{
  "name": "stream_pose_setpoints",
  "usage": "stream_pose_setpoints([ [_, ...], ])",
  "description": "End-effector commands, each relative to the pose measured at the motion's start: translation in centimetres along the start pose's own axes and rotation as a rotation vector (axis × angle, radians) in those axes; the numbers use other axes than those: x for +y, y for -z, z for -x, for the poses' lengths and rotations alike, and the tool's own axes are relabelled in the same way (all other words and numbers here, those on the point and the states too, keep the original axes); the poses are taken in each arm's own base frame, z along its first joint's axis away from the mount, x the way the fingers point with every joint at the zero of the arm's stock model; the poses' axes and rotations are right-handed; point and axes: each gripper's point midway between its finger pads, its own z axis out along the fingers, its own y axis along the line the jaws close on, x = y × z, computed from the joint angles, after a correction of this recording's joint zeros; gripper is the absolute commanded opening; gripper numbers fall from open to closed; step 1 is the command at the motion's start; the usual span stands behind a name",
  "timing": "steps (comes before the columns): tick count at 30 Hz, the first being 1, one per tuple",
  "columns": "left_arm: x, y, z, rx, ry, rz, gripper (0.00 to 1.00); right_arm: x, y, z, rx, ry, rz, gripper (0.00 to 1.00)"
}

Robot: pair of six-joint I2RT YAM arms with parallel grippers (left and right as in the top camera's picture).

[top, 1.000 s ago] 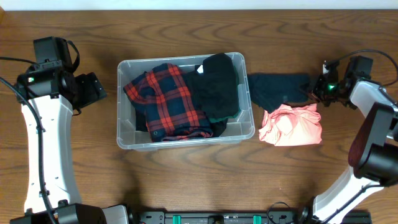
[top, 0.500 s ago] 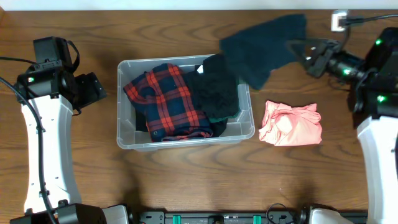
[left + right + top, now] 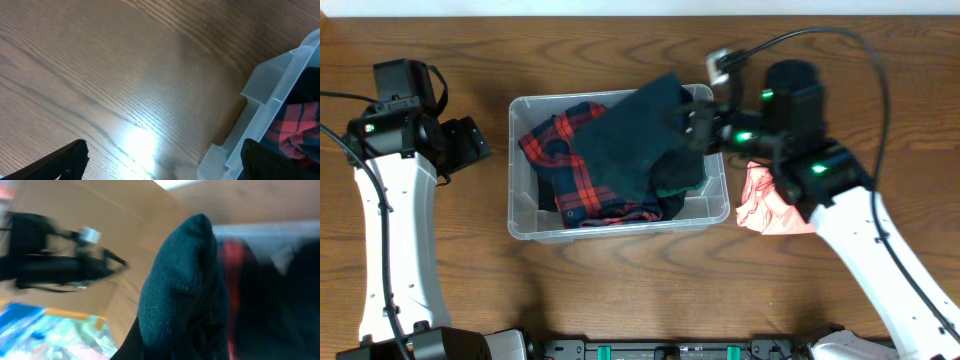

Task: Pack container
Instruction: 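Lay the second black garment into the bin with the right gripper, then tuck and flatten the black garment in the bin, withdraw right gripper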

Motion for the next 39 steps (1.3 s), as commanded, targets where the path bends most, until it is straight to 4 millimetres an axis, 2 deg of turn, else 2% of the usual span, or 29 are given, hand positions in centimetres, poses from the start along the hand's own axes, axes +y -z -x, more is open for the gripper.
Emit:
stream_pose_setpoints([
  [1, 0.3, -0.1, 0.0, 0.002, 0.004, 0.014, 0.98, -3.7, -1.6, -1.3, -0.018, -0.037, -0.22, 0.01],
  [3, 0.3, -0.1, 0.0, 0.002, 0.004, 0.013, 0.98, -5.7, -1.7, -2.7, 0.017, 0.001, -0.335, 0.01],
  [6, 0.3, -0.1, 0.0, 0.002, 0.004, 0.014, 0.98, -9.8, 0.0, -4.1, 0.038, 0.03, -0.573, 0.01],
  [12, 0.3, -0.1, 0.0, 0.002, 0.004, 0.013, 0.98, -12.1, 1.8, -5.1, 0.097, 0.101, -0.713, 0.01],
  [15, 0.3, -0.1, 0.0, 0.002, 0.004, 0.013, 0.98, -14.0, 3.7, -5.2, 0.089, 0.109, -0.852, 0.01],
  [17, 0.3, -0.1, 0.0, 0.002, 0.004, 0.013, 0.98, -14.4, 4.2, -5.2, 0.091, 0.118, -0.887, 0.01],
  [18, 0.3, -0.1, 0.0, 0.002, 0.004, 0.013, 0.98, -14.5, 4.2, -5.3, 0.096, 0.125, -0.889, 0.05],
  [19, 0.3, -0.1, 0.0, 0.002, 0.004, 0.014, 0.98, -14.5, 4.2, -5.3, 0.099, 0.132, -0.888, 0.15],
  [20, 0.3, -0.1, 0.0, 0.002, 0.004, 0.014, 0.98, -14.5, 4.3, -5.3, 0.102, 0.139, -0.892, 0.34],
  [21, 0.3, -0.1, 0.0, 0.002, 0.004, 0.013, 0.98, -14.6, 4.4, -5.2, 0.102, 0.144, -0.899, 0.42],
  [22, 0.3, -0.1, 0.0, 0.002, 0.004, 0.013, 0.98, -14.7, 4.6, -5.1, 0.094, 0.147, -0.91, 0.54],
  [24, 0.3, -0.1, 0.0, 0.002, 0.004, 0.013, 0.98, -14.3, 4.3, -4.8, 0.084, 0.155, -0.89, 0.64],
  [27, 0.3, -0.1, 0.0, 0.002, 0.004, 0.013, 0.98, -12.7, 3.4, -4.2, 0.074, 0.198, -0.798, 0.68],
  [29, 0.3, -0.1, 0.0, 0.002, 0.004, 0.013, 0.98, -11.5, 3.6, -3.3, 0.032, 0.21, -0.761, 0.6],
  [30, 0.3, -0.1, 0.0, 0.002, 0.004, 0.013, 0.98, -10.8, 3.8, -2.8, 0.003, 0.218, -0.742, 0.51],
  [31, 0.3, -0.1, 0.0, 0.002, 0.004, 0.013, 0.98, -9.9, 3.9, -2.3, -0.024, 0.226, -0.709, 0.31],
  [33, 0.3, -0.1, 0.0, 0.002, 0.004, 0.013, 0.98, -7.6, 3.6, -1.6, -0.06, 0.24, -0.61, 0.06],
  [34, 0.3, -0.1, 0.0, 0.002, 0.004, 0.014, 0.98, -6.3, 3.2, -1.4, -0.071, 0.247, -0.547, 0.01],
  [36, 0.3, -0.1, 0.0, 0.002, 0.004, 0.013, 0.98, -4.7, 2.5, -1.2, -0.072, 0.257, -0.454, 0.01],
  [39, 0.3, -0.1, 0.0, 0.002, 0.004, 0.013, 0.98, -4.9, 1.2, -1.8, -0.043, 0.236, -0.439, 0.01],
])
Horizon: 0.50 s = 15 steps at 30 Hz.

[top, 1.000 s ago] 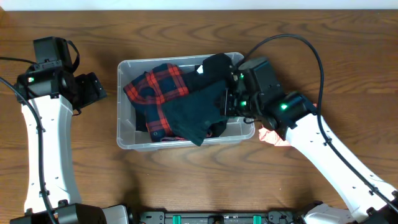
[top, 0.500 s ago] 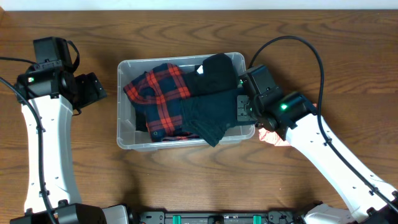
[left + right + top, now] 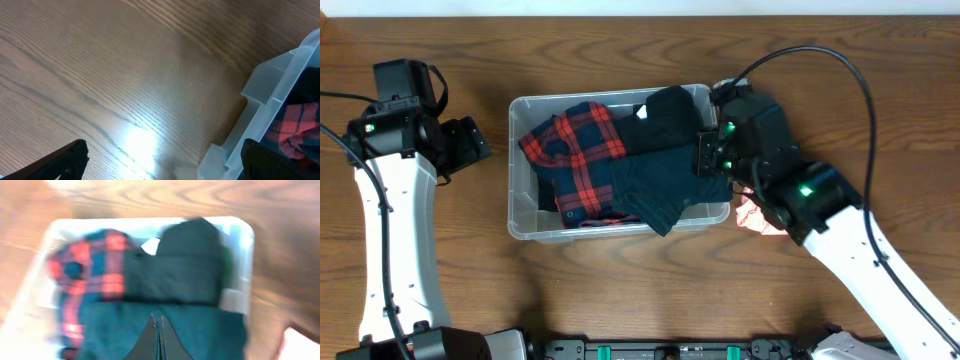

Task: Pack container
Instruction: 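Tuck and flatten the black garment in the bin, withdraw right gripper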

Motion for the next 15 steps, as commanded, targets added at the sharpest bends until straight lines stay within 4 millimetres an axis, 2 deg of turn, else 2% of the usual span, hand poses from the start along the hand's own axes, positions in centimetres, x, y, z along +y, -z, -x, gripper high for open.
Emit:
stream_pose_setpoints([
  [1, 0.3, -0.1, 0.0, 0.002, 0.004, 0.014, 0.98, 1.5, -1.5, -1.7, 0.082, 0.0, 0.064, 0.01],
  [4, 0.3, -0.1, 0.0, 0.002, 0.004, 0.014, 0.98, 0.7, -4.4, -4.4, 0.18, -0.002, 0.026, 0.01],
  [8, 0.3, -0.1, 0.0, 0.002, 0.004, 0.014, 0.98, -1.3, -9.1, -10.3, 0.376, -0.026, -0.058, 0.01],
  [10, 0.3, -0.1, 0.0, 0.002, 0.004, 0.014, 0.98, -1.6, -10.7, -13.7, 0.489, -0.047, -0.078, 0.01],
  [12, 0.3, -0.1, 0.0, 0.002, 0.004, 0.014, 0.98, -1.5, -11.9, -16.2, 0.562, -0.034, -0.086, 0.01],
  [15, 0.3, -0.1, 0.0, 0.002, 0.004, 0.014, 0.98, -2.0, -13.0, -17.9, 0.587, 0.005, -0.138, 0.01],
])
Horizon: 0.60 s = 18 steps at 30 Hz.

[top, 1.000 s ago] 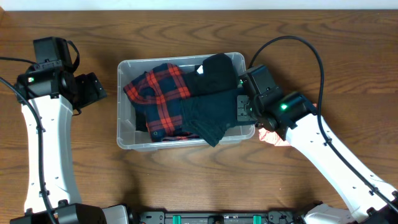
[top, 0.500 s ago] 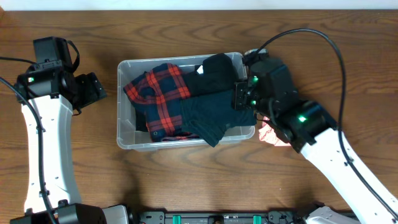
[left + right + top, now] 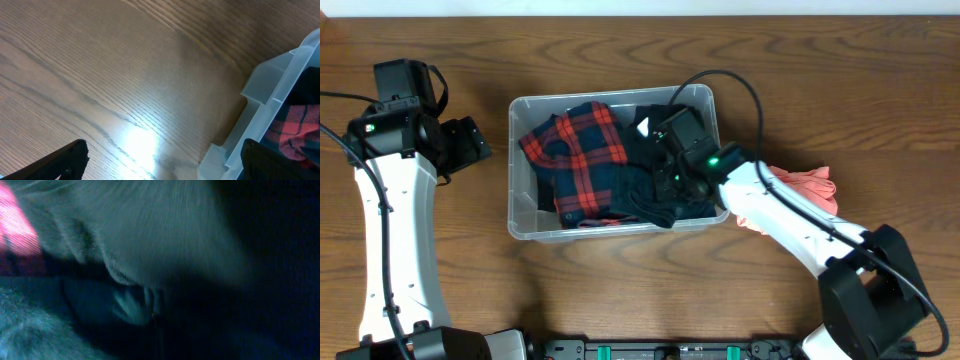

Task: Pack container
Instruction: 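Tuck and flatten the black garment in the bin, withdraw right gripper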

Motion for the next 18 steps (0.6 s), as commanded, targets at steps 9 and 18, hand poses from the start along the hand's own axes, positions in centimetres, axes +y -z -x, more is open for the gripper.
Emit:
stream_pose_setpoints([
  [9, 0.3, -0.1, 0.0, 0.002, 0.005, 0.014, 0.98, 1.5, 3.2, 2.1, -0.136, 0.135, -0.033, 0.02],
  [18, 0.3, -0.1, 0.0, 0.002, 0.005, 0.014, 0.98, 6.9, 11.6, 3.2, -0.304, 0.273, 0.197, 0.02],
])
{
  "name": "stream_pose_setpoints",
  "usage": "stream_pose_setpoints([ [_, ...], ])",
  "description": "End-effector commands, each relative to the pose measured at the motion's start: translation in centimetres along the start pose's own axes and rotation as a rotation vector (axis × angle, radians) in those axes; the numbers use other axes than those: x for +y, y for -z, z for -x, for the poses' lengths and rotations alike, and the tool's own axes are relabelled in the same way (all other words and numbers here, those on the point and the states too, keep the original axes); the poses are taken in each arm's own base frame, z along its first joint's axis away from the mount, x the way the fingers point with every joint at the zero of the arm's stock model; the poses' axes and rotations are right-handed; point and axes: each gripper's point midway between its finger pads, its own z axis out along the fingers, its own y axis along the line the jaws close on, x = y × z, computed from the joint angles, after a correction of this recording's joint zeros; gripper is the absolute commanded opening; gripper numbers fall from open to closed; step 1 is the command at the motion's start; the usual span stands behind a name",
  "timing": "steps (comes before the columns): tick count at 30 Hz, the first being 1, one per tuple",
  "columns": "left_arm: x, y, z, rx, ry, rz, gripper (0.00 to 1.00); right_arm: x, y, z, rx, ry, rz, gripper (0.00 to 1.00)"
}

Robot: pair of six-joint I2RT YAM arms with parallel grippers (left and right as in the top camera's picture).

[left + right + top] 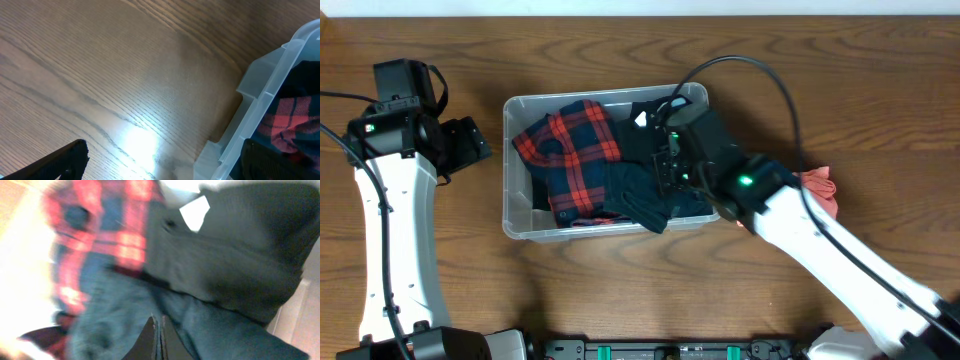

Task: Pack container
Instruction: 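Tuck and flatten the black garment in the bin, withdraw right gripper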

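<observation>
A clear plastic container (508, 170) holds a red plaid shirt (570, 150) on its left and a dark green garment (645, 190) on its right, one corner lying at the front wall. My right gripper (666, 166) hovers over the dark garment (225, 280). In the right wrist view this gripper (159, 322) is shut with nothing between its fingers, and the plaid shirt (110, 235) lies to its left. My left gripper (165, 152) stands open over bare table beside the container's left corner (260, 85).
A pink cloth (823, 190) lies on the wooden table just right of the container, partly under my right arm. The left arm (395, 200) runs along the table's left side. A white label (195, 210) shows on the dark garment.
My right gripper was buried in the dark garment inside the container; now it is above the clothes, still shut. The container sits slightly further left. The left arm has not moved.
First my right gripper held the dark green garment up over the container's right side. Then the garment lay in the container with the gripper shut over it. Then the gripper was pressed into the cloth, and now it is clear of it.
</observation>
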Motion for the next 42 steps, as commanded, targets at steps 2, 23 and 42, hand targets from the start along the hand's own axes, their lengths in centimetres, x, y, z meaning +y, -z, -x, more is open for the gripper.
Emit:
stream_pose_setpoints([
  [2, 0.3, -0.1, 0.0, 0.002, 0.004, 0.014, 0.98, 3.3, 0.4, -1.0, 0.035, 0.077, 0.124, 0.02],
  [23, 0.3, -0.1, 0.0, 0.002, 0.004, 0.013, 0.98, -0.7, -10.0, -10.7, 0.399, 0.004, 0.008, 0.04],
  [42, 0.3, -0.1, 0.0, 0.002, 0.004, 0.013, 0.98, -15.6, 11.4, 4.4, -0.225, -0.387, -0.17, 0.91],
])
